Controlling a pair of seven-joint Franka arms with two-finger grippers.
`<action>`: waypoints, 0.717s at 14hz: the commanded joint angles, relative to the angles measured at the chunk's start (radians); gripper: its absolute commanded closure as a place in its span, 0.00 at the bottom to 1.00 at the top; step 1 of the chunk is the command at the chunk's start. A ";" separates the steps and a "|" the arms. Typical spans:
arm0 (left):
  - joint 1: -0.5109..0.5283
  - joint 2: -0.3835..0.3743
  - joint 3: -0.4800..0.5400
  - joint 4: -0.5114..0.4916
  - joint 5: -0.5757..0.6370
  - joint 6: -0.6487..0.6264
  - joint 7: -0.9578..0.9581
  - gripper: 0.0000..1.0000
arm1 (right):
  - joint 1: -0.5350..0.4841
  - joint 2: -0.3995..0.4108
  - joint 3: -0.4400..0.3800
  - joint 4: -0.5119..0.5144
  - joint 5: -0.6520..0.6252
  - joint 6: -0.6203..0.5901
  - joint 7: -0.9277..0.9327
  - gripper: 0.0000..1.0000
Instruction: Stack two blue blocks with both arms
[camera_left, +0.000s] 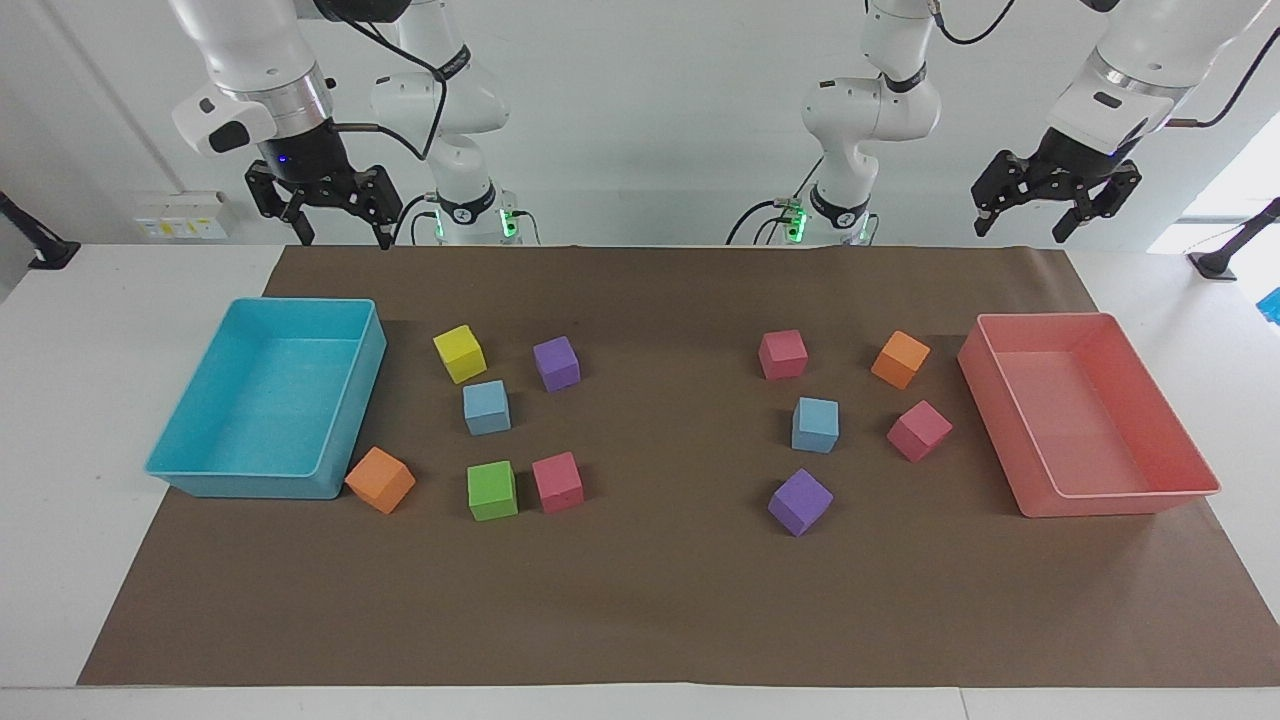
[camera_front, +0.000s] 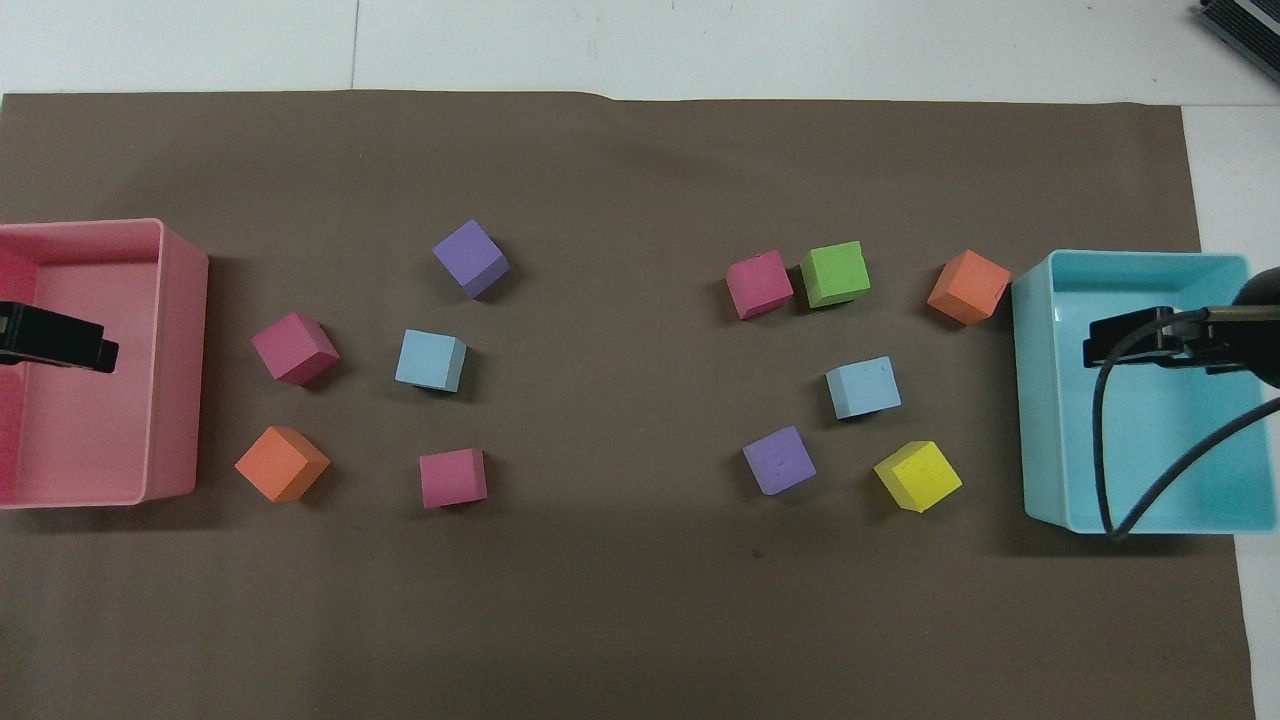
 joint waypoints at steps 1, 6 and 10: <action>0.012 -0.018 -0.006 -0.012 0.006 -0.016 0.012 0.00 | -0.007 -0.010 0.001 -0.005 0.028 -0.009 0.019 0.00; 0.012 -0.018 -0.006 -0.010 0.005 -0.016 0.012 0.00 | -0.002 -0.010 0.001 -0.005 0.028 -0.004 0.016 0.00; 0.012 -0.018 -0.006 -0.012 0.005 -0.016 0.012 0.00 | -0.001 -0.010 0.003 -0.010 0.030 0.017 0.008 0.00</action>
